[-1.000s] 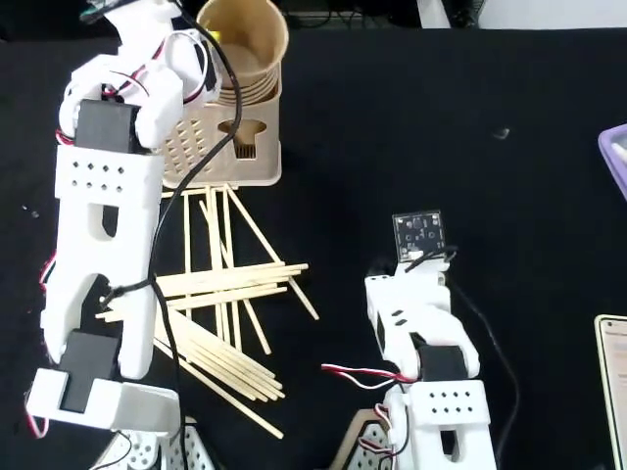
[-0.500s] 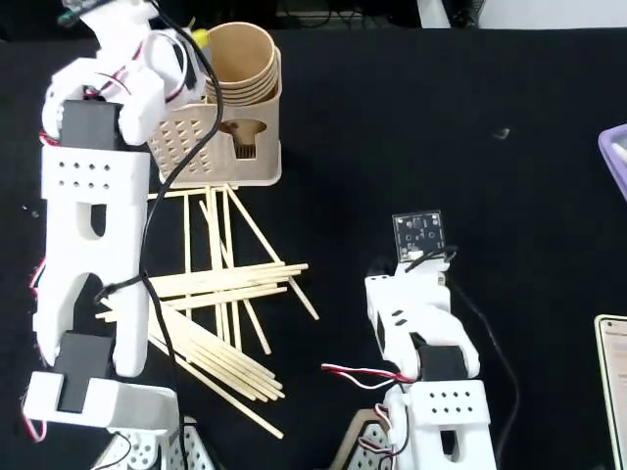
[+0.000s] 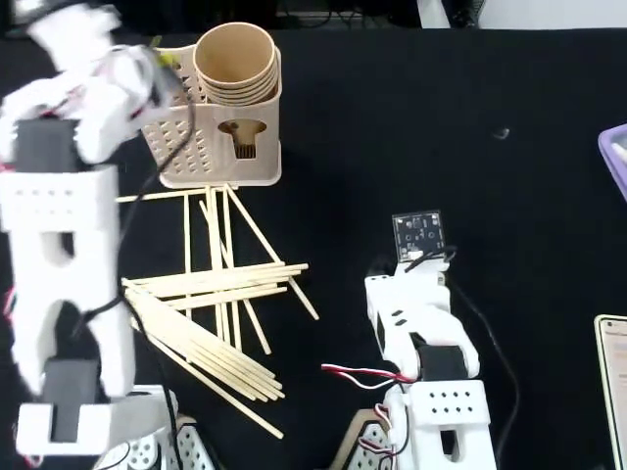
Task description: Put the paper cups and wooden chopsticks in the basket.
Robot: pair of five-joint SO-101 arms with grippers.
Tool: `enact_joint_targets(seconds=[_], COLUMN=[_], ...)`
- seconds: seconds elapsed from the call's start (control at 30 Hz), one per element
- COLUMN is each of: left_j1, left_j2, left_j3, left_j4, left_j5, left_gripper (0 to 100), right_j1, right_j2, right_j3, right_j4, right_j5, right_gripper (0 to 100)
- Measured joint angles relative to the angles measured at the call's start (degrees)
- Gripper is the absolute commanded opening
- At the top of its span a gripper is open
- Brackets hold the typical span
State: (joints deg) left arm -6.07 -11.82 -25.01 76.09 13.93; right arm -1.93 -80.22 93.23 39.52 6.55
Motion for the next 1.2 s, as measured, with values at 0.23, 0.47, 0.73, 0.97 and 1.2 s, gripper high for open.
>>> enact_joint_targets(seconds=[0.23,0.47,0.73,0.97,1.2], left_j1=[-12.1,-24.6,-32.8,-33.0,-33.0], left_j2=[-3.8,-3.8,-3.7,-3.7,-3.7], left_j3=[1.2,23.8,56.5,68.9,74.1], left_j4=[12.5,9.2,-12.3,-23.4,-30.5], left_j5=[-1.0,-8.0,-8.4,-6.5,-4.4], left_gripper=[18,18,18,18,18], right_j1=[-10.5,-28.5,-39.5,-40.3,-40.4], right_j2=[0.0,3.0,29.7,60.0,81.6], right_j3=[-6.1,-24.0,-34.9,-47.0,-62.0], right_j4=[10.6,22.5,14.2,5.3,7.2], right_j5=[11.4,15.3,16.3,20.5,25.8], right_gripper=[18.3,15.1,13.0,13.0,12.8])
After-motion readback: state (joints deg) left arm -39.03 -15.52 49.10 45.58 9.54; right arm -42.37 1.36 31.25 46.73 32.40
